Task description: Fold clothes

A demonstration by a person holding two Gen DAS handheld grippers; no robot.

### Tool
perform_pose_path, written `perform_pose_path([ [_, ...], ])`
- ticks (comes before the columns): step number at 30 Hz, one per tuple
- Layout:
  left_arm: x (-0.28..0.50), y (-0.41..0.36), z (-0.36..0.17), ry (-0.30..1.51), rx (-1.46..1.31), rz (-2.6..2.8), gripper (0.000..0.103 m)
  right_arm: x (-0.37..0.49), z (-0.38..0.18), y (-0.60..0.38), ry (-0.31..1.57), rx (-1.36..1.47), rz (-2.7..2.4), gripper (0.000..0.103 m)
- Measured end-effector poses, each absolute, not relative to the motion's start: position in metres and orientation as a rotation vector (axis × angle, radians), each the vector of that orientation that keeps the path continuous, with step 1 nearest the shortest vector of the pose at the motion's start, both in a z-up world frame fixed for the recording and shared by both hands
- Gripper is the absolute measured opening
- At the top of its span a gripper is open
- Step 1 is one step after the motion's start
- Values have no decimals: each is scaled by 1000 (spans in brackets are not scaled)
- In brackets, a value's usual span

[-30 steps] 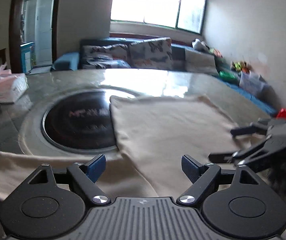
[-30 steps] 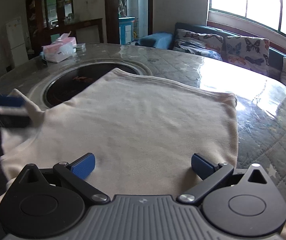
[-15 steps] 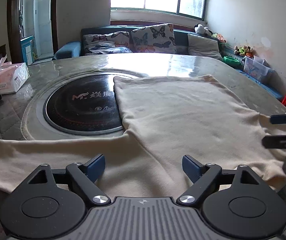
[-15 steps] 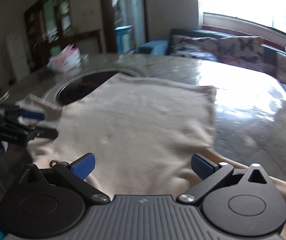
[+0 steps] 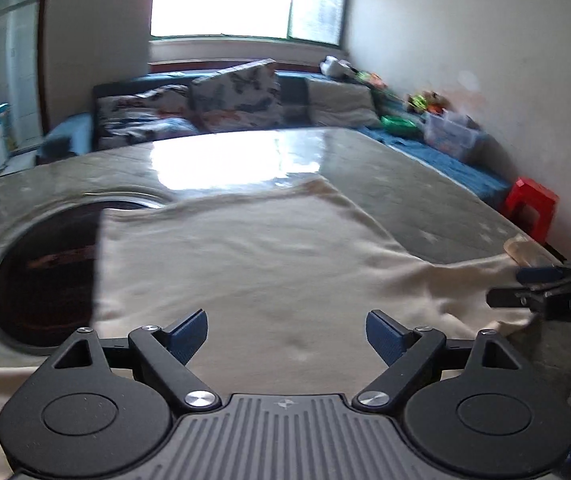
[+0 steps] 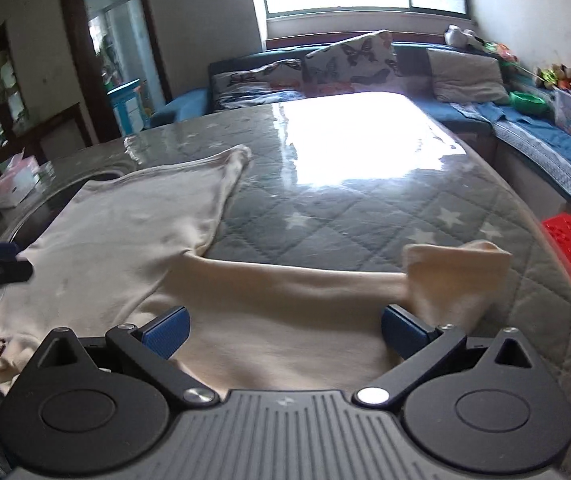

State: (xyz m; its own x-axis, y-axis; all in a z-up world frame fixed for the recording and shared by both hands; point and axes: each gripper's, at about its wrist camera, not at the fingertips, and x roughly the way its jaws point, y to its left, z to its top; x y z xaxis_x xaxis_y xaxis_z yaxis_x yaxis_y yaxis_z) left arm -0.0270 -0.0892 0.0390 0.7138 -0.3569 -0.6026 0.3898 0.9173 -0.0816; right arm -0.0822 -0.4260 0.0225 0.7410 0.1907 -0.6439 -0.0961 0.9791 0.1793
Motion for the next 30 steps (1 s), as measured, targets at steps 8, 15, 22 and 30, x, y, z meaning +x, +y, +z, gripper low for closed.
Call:
perform_pose_path([
  [8, -26, -134, 16, 714, 164, -483, 90, -92, 22, -444, 705, 155, 89, 103],
  [15, -24, -142, 17, 734, 199, -485, 91, -95, 15, -460, 730, 72, -119, 103],
  [22, -30, -167, 38, 662, 210, -581, 90, -90, 19, -478, 703, 35, -206, 103],
  [30, -30, -195, 20, 699, 252, -627, 90, -68, 9, -487, 752, 96, -173, 103],
])
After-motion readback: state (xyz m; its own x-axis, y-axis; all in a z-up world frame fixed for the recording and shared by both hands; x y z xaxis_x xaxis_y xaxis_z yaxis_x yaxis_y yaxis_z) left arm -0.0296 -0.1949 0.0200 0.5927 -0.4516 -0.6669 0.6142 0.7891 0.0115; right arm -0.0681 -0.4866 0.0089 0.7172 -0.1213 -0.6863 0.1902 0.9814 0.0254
